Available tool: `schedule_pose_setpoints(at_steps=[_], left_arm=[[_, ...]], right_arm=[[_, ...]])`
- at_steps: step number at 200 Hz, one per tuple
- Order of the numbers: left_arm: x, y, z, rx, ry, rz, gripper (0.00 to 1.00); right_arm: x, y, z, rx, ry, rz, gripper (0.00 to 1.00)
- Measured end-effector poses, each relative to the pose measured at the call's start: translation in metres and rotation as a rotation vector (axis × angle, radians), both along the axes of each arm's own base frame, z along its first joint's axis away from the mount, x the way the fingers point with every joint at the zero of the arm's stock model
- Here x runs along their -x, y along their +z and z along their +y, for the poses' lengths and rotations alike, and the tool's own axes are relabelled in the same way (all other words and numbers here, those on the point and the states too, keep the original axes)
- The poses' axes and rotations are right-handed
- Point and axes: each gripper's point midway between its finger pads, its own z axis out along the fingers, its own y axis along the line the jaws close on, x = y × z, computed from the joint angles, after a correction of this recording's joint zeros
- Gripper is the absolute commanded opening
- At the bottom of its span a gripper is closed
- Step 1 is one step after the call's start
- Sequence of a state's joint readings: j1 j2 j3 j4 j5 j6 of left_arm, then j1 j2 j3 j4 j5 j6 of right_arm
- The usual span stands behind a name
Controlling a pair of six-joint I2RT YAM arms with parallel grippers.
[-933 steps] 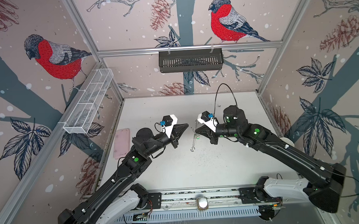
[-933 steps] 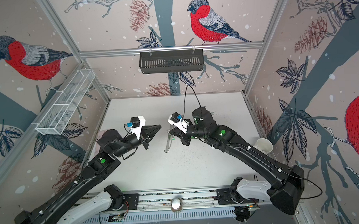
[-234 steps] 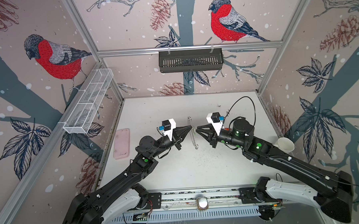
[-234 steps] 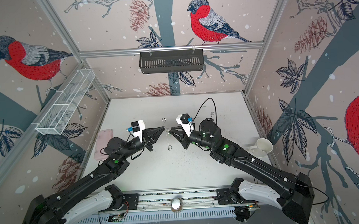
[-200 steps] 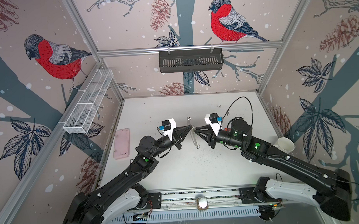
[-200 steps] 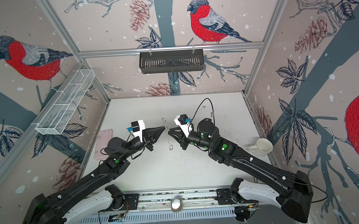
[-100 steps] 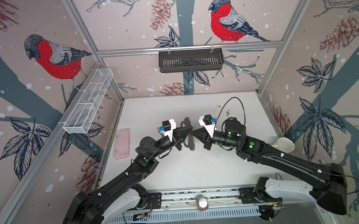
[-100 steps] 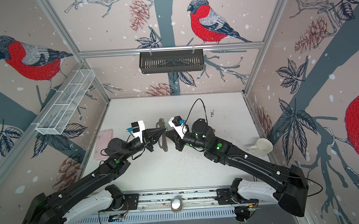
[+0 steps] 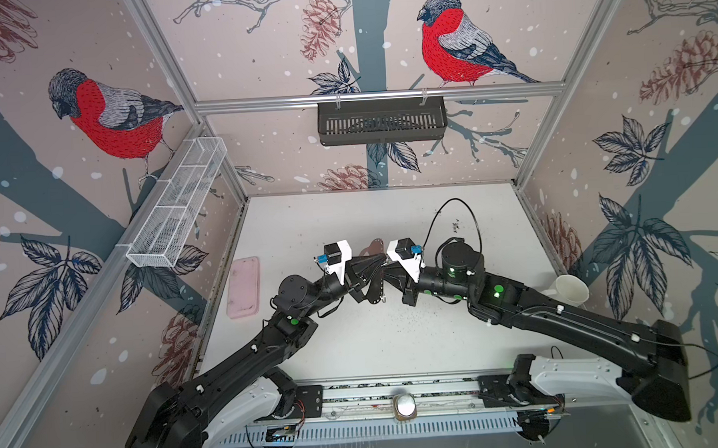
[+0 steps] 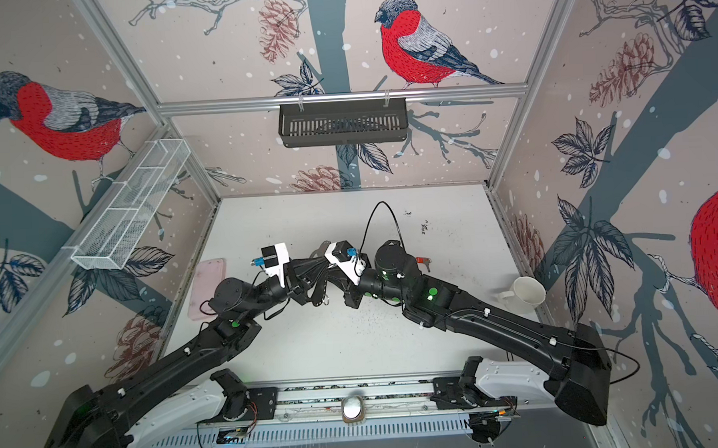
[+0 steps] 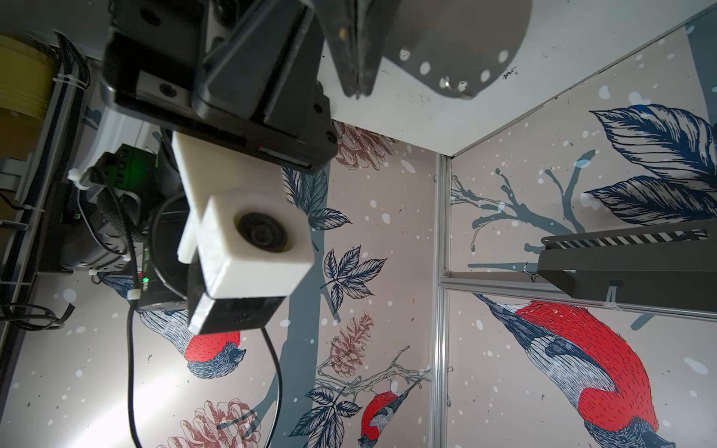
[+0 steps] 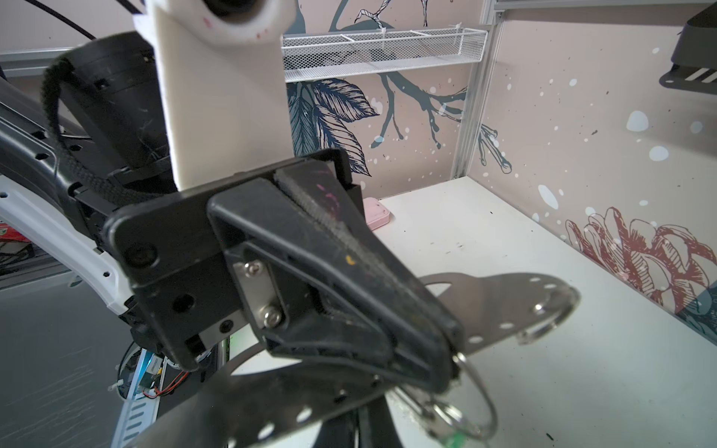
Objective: Put the keys on the keyring
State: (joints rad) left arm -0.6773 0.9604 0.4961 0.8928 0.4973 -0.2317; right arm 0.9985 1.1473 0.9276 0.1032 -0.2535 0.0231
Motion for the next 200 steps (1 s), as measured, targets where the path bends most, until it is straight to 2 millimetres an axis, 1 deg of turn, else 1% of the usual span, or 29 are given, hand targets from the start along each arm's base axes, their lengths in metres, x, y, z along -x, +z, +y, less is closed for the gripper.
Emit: schedule_pose_setpoints(at_steps=[21,51,68,79,111,158,200], left_arm=[[0.001,0.001,0.001,0.004,0.000,-0.005,0.00],[0.003,0.004,0.003,0.011,0.000,-0.014,0.00],[0.004,0.004,0.003,0.013,0.000,-0.016,0.00],[0.005,0.004,0.004,0.013,0.000,-0.017,0.00],[0.005,0.003,0.004,0.015,0.000,-0.018,0.00],[0.005,0.003,0.004,0.013,0.000,-0.017,0.00],[0.005,0.002,0.004,0.013,0.000,-0.017,0.00]], right_arm=[[-0.004,-0.004,-0.004,0.016,-0.034,-0.005,0.17],[-0.009,-0.007,-0.014,0.040,-0.086,-0.023,0.21],[-0.011,-0.007,-0.019,0.043,-0.109,-0.028,0.27],[-0.012,-0.007,-0.022,0.044,-0.123,-0.034,0.29],[-0.014,-0.003,-0.028,0.041,-0.151,-0.043,0.31],[-0.014,0.003,-0.035,0.029,-0.175,-0.059,0.41],[-0.017,0.004,-0.038,0.029,-0.198,-0.065,0.46]])
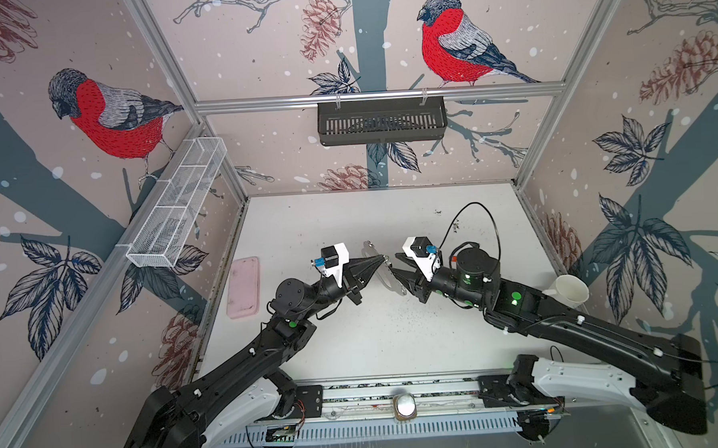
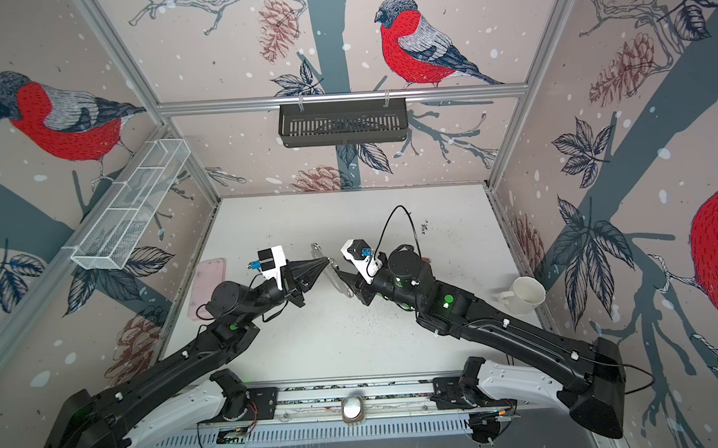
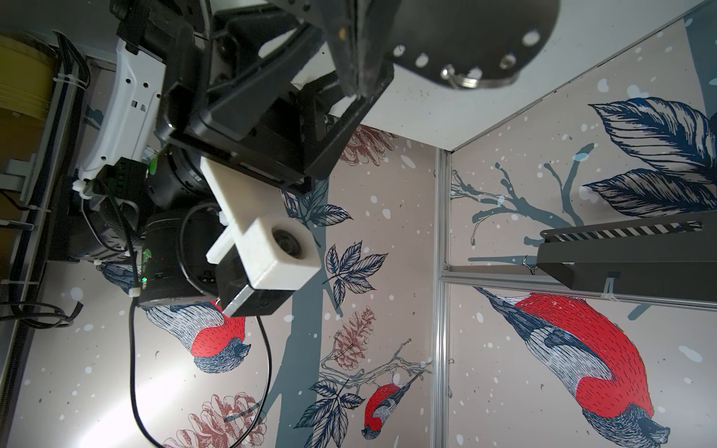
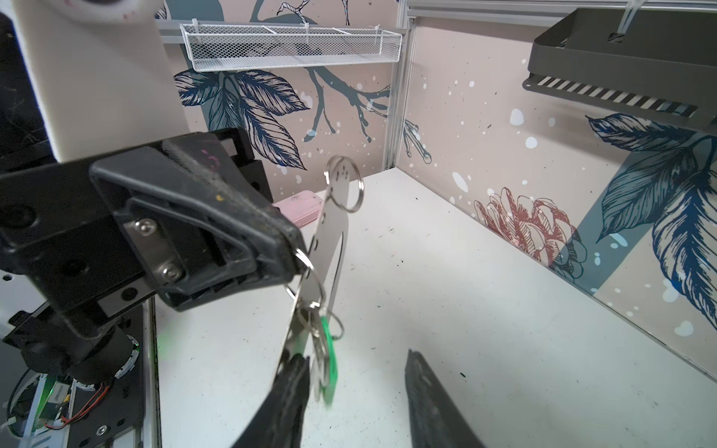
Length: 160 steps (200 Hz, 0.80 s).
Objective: Put the keys on the keyring
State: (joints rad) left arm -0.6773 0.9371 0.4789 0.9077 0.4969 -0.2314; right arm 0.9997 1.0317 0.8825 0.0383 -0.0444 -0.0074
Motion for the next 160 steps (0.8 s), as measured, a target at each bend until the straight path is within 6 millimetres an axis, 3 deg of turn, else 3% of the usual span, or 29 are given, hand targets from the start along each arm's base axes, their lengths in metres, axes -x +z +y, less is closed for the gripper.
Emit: schedule_pose_setpoints(at_steps=[39,160], left_arm=[[0.000,0.000,0.000,0.000,-0.001,0.000,0.00],[0.002,-0.002,0.000,0.003,-0.009,-0.004,0.00]], right_arm=[[-0.002,0.000,-0.001,0.010,-0.013,-0.016,0.46],[0.012,-0.003,0.021,0.038,0.074,-0.047,0.04]])
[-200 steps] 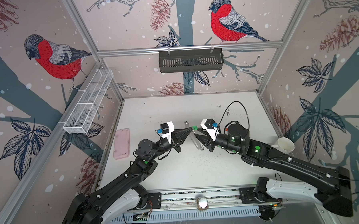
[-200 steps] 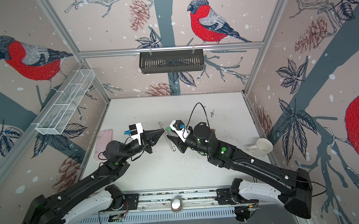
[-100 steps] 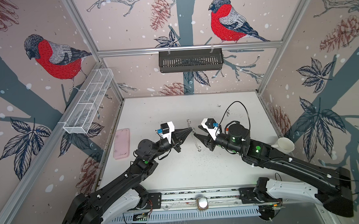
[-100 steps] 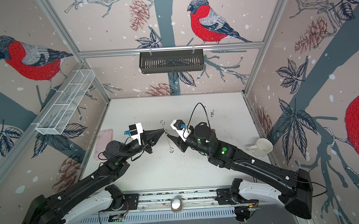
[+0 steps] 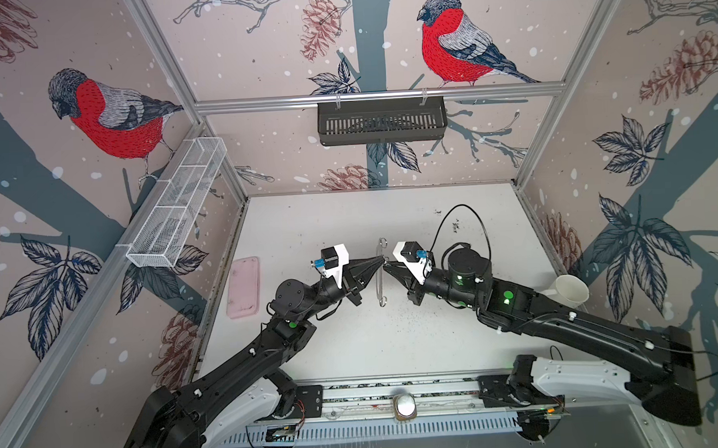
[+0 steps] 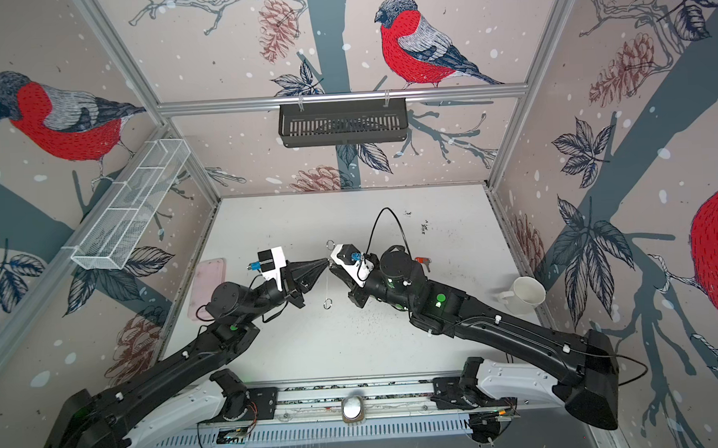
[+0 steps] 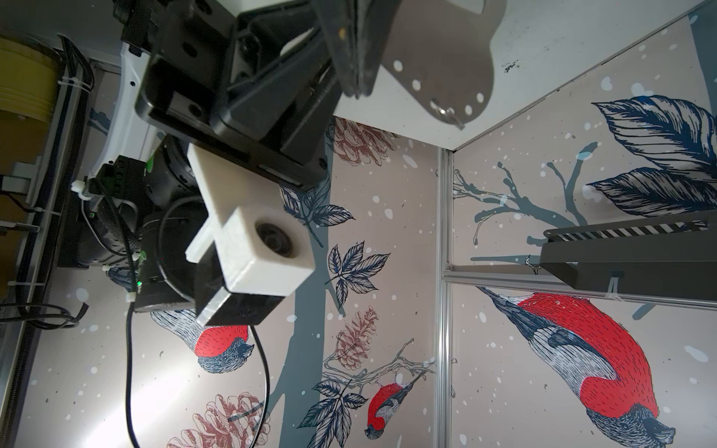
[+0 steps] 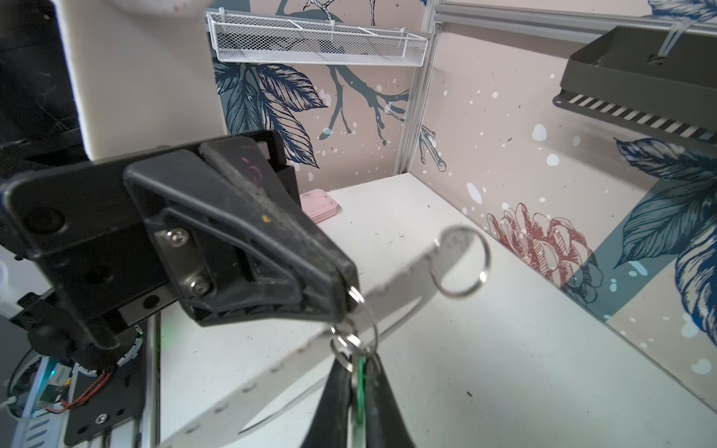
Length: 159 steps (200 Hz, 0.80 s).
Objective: Put the keys on the keyring
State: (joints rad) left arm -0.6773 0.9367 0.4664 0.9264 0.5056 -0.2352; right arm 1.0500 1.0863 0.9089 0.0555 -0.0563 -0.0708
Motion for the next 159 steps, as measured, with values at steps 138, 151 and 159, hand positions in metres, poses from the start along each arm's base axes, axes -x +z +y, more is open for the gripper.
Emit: schedule_pose_setpoints(at_steps=[138,151,159], left_arm=[[-0.002,-0.003,-0.001,0.012,-0.006,0.012,0.00],[-0.001,-0.003,-0.001,0.019,-0.006,0.004,0.00],[0.000,-0.003,0.000,0.021,-0.007,0.001,0.00]], right_arm=[[0.012,-0.009,0.014,0.071,0.074,-0.046,0.38],[0.013,-0.009,0.011,0.077,0.070,-0.045,0.41],[0.013,-0.008,0.008,0.076,0.059,-0.049,0.42]])
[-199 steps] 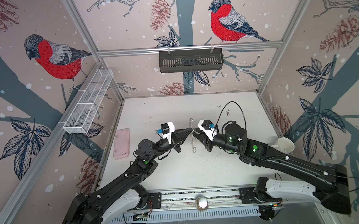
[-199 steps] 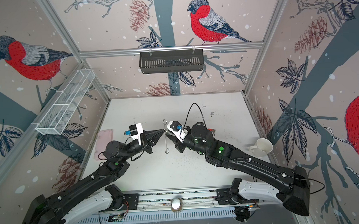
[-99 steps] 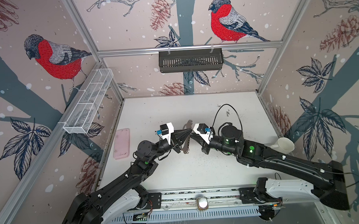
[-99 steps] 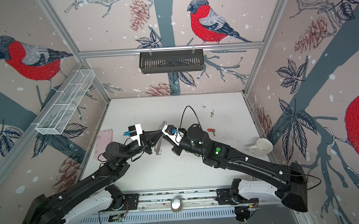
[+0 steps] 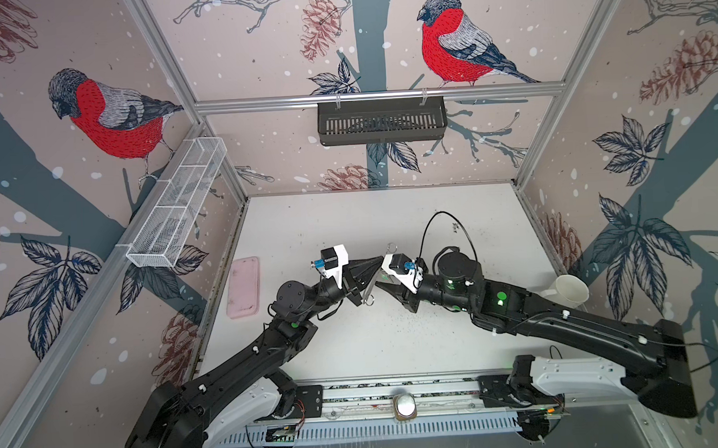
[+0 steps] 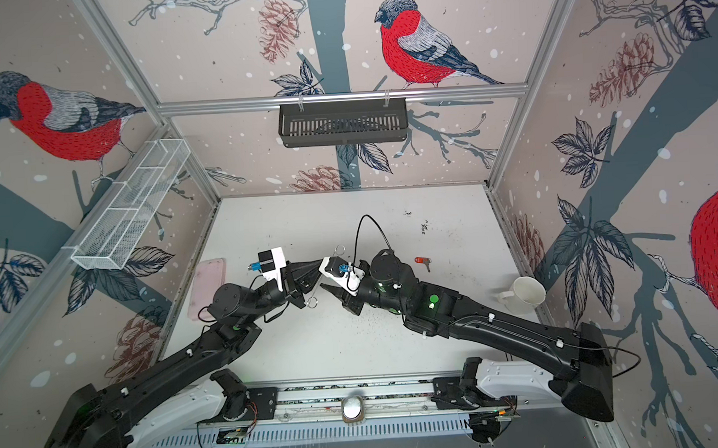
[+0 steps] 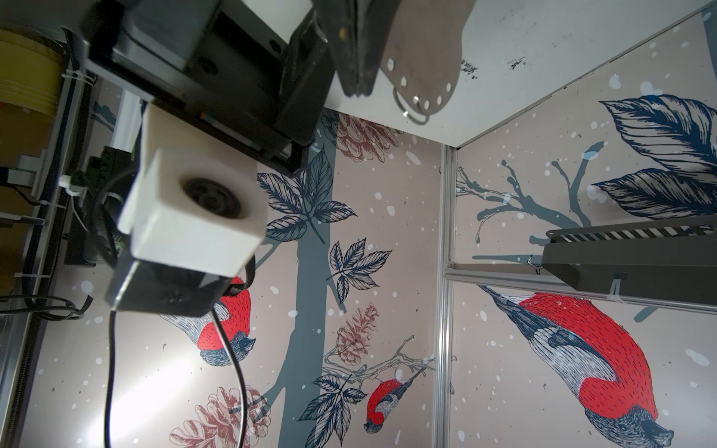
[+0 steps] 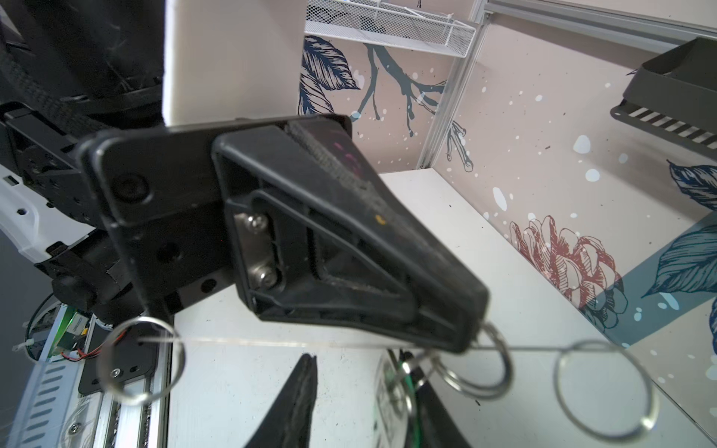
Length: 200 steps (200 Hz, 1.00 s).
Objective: Put the keys on the keyring
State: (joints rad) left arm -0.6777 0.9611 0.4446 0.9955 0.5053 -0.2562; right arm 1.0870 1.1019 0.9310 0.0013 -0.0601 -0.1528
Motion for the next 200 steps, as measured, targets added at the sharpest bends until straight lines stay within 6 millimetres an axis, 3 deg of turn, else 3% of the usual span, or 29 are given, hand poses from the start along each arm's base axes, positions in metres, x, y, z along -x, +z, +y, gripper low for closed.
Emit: schedule_pose_setpoints(at_steps=[63,105,129,200], left_arm=[[0.001,-0.002,0.001,0.007,-0.002,0.000,0.00],[0.003,0.001,0.002,0.016,-0.003,-0.012,0.00],[0.005,-0.001,0.001,0.011,-0.017,-0.014,0.00],[0.007,0.001,0.002,0.019,-0.025,-0.014,0.00]], right_arm=[[0.000,0.022,-0.035,-0.068,-0.051,-0.039,0.45],[-0.004,0.037,-0.054,-0.135,-0.064,-0.047,0.28],[-0.009,0.039,-0.053,-0.151,-0.046,-0.037,0.22],[-0.010,0.027,-0.032,-0.155,0.055,0.035,0.17]])
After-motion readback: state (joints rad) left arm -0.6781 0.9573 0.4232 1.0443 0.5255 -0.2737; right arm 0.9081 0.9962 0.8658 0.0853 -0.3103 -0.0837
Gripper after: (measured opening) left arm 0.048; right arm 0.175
